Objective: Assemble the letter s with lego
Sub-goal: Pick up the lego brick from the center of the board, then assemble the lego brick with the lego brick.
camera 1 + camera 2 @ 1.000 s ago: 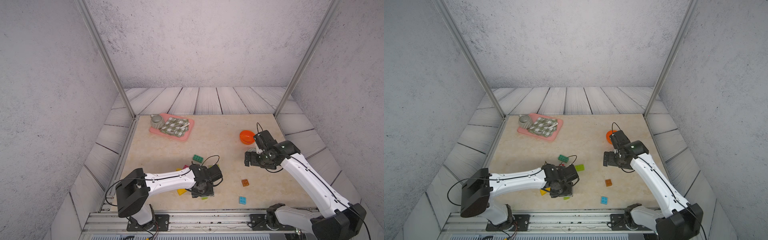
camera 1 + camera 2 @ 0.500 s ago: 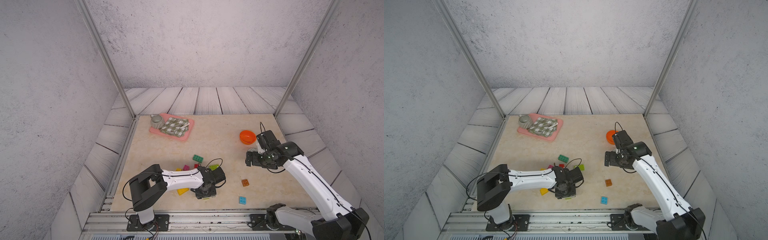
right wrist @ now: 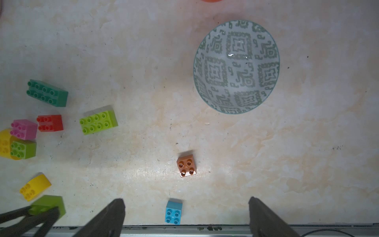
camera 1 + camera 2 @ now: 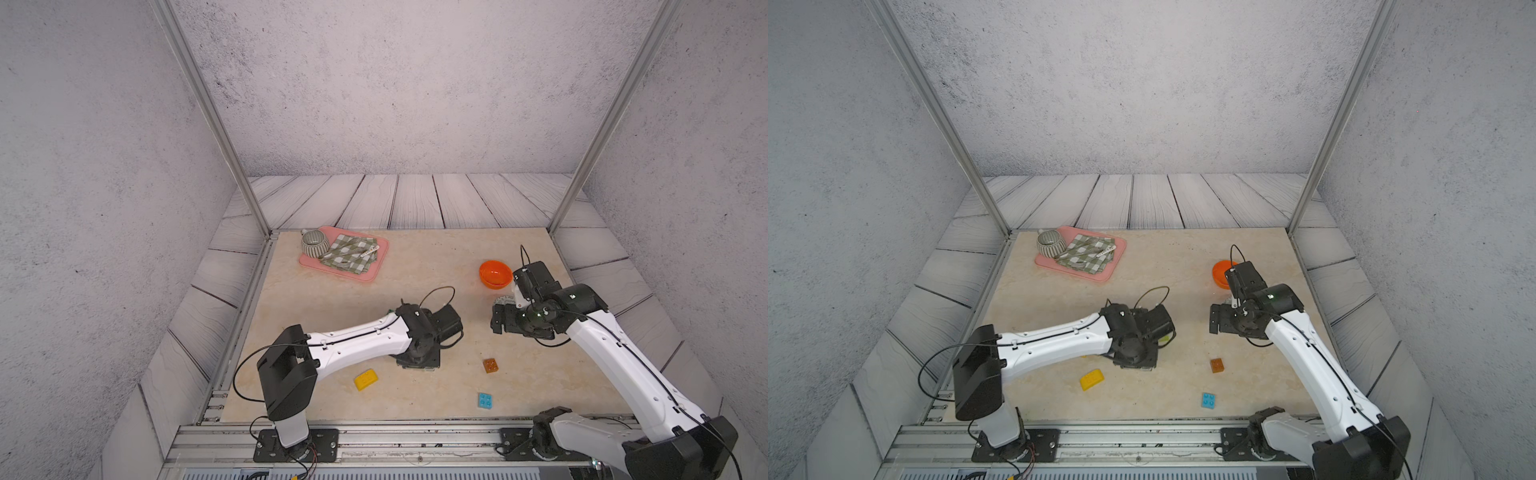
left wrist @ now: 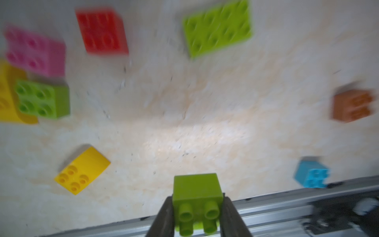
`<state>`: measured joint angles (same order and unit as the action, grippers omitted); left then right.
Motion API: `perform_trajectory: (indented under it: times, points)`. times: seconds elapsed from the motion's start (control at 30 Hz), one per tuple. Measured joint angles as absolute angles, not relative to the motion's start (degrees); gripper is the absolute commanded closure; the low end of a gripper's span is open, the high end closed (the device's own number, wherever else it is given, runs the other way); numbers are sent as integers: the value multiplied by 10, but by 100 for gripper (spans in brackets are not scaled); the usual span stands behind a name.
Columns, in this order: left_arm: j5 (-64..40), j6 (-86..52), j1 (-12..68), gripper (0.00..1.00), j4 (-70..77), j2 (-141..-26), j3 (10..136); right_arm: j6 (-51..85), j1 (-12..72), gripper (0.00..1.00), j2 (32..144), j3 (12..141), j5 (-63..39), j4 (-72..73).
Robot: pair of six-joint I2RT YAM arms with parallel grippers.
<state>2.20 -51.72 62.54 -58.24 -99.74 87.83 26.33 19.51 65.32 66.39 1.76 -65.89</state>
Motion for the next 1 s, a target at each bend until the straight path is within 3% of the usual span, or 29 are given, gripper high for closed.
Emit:
perform_trajectory:
  times: [0.17, 0.33, 0.5, 0.77, 1.0]
  points:
    - [54, -258, 550, 96, -594, -997, 1040, 258, 191, 3, 629, 664, 15, -659]
    - [9, -6, 499, 100, -576, -1018, 1070, 252, 189, 3, 613, 664, 11, -660]
    - [-56, 180, 486, 100, -590, -1120, 1096, 243, 188, 3, 596, 653, 4, -660]
    - [-96, 276, 491, 100, -671, -1296, 1206, 223, 181, 3, 589, 617, -4, -659]
    - [-106, 296, 509, 100, -711, -1349, 1238, 215, 179, 3, 589, 615, -12, -656]
